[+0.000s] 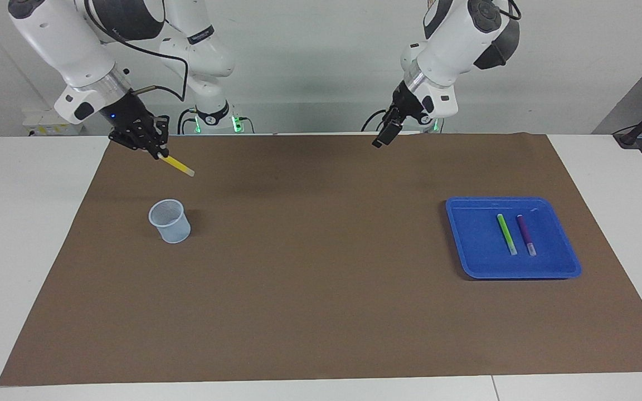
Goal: Right arm passes pens to left for tray arrangement
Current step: 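Lift the yellow pen with the right gripper while the left gripper advances, then carry the yellow pen toward the left gripper and grasp it, then open the right gripper and pull the yellow pen away with the left gripper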
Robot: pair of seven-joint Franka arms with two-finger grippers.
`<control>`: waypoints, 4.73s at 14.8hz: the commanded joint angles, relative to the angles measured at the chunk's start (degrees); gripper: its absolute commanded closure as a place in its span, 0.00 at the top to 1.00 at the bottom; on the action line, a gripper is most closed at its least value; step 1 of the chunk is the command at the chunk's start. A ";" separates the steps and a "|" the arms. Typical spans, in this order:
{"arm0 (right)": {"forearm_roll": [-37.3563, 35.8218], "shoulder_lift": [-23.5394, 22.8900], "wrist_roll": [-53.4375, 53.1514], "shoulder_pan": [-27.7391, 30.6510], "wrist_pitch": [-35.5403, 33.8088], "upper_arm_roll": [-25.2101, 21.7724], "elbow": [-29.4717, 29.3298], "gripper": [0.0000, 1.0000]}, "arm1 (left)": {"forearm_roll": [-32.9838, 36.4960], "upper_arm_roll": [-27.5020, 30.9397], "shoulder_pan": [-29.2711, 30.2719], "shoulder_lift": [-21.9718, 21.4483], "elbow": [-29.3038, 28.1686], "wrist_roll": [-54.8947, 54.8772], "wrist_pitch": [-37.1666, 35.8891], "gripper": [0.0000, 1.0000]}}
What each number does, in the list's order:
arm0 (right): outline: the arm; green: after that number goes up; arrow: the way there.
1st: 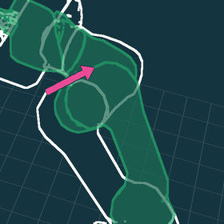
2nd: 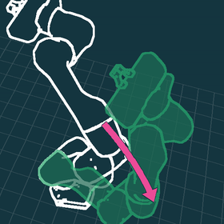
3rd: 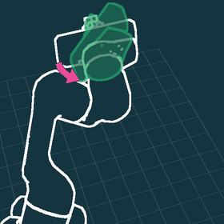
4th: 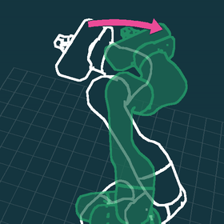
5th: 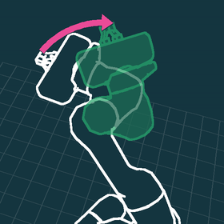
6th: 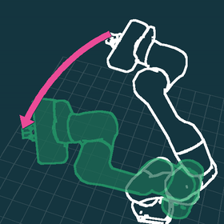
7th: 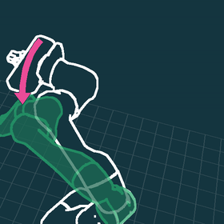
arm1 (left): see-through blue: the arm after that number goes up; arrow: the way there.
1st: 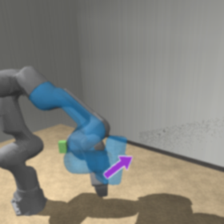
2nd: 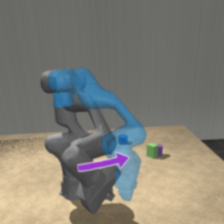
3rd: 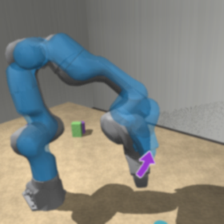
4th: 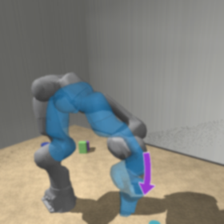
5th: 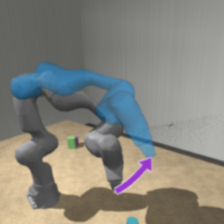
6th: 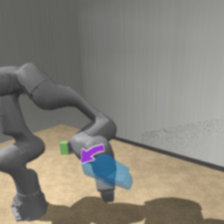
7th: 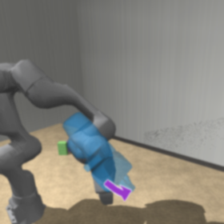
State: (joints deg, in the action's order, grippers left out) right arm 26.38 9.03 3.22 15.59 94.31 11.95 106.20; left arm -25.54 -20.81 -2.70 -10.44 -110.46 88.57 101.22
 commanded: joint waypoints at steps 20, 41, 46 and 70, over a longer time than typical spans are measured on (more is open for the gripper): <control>30.40 2.66 -27.56 -10.22 8.52 0.45 7.27 0.00 | 13.98 -2.30 -16.97 10.24 10.50 58.35 21.31 1.00; 31.63 2.74 -28.44 -10.14 8.08 0.45 7.27 0.00 | 17.54 -2.30 -21.55 12.11 14.22 66.47 18.66 0.01; 31.63 2.66 -28.44 -10.14 8.00 0.45 7.27 0.00 | 18.24 -2.30 -21.64 12.11 14.40 66.38 16.99 0.00; 17.43 2.48 -17.74 -9.70 7.47 0.36 6.91 1.00 | 22.64 -2.13 -18.23 9.92 7.90 27.57 12.34 0.00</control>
State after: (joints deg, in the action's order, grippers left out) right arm 49.20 10.34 -18.55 5.14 101.49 12.12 112.18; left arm -3.20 -22.80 -23.39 1.25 -100.92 122.32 115.89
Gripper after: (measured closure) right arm 0.000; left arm 0.828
